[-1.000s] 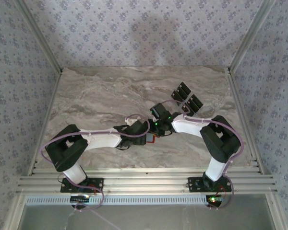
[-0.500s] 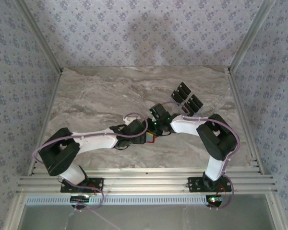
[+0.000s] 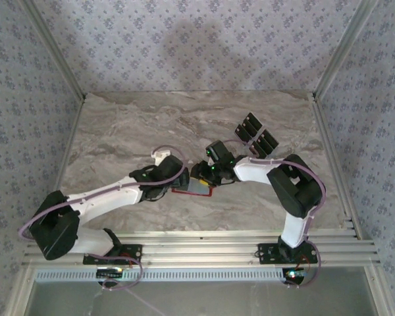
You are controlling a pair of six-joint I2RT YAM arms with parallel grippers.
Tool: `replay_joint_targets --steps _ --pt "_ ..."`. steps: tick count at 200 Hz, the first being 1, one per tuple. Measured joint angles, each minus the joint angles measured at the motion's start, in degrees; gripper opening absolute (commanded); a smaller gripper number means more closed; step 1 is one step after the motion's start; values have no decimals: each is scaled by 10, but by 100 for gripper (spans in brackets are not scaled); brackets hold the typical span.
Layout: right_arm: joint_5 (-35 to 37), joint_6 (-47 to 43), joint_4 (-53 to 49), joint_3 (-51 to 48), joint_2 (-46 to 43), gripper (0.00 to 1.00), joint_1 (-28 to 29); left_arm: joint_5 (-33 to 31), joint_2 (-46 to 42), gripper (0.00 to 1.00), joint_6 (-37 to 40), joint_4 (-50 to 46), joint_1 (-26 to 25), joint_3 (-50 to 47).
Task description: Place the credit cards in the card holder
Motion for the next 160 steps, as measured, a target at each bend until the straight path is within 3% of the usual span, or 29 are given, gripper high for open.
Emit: replay_joint_targets --steps 160 --pt "-10 0 -33 67 30 50 27 31 -36 100 16 31 7 -86"
